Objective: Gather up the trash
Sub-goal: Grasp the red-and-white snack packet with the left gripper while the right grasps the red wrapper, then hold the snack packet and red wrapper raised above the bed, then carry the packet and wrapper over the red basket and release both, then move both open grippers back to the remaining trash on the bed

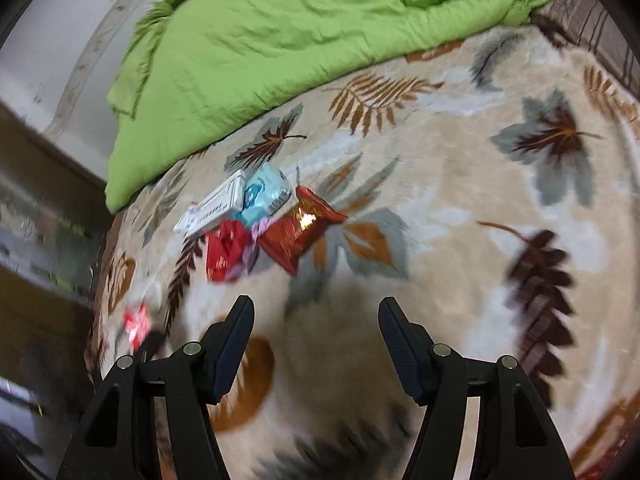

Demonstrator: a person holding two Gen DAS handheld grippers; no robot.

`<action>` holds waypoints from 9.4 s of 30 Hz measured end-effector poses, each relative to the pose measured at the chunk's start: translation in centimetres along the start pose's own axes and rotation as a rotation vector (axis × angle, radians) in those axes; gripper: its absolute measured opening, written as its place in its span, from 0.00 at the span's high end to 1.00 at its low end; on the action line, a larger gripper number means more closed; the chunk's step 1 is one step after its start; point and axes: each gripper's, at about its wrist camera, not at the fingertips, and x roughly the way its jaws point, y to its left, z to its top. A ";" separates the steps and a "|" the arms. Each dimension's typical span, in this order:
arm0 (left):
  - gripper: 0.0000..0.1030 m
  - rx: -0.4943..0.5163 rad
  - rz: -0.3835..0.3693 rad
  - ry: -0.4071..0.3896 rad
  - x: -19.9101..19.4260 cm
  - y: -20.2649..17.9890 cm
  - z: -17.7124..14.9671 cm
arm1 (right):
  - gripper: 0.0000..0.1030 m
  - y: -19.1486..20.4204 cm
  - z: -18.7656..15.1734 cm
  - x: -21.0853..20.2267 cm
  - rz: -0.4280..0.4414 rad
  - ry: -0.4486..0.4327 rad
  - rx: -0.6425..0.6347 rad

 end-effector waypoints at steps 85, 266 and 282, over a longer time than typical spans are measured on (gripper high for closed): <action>0.62 0.191 -0.018 -0.138 -7.7 -4.5 -6.2 | 0.71 2.0 -12.4 -8.3 -0.060 -0.271 -0.381; 0.42 0.743 -0.664 0.269 -12.6 -35.8 -19.0 | 0.57 -24.8 -21.5 -29.4 -0.321 -0.357 0.205; 0.38 0.636 -0.573 0.169 -12.7 -30.6 -14.7 | 0.36 -20.4 -18.6 -27.2 -0.316 -0.339 0.104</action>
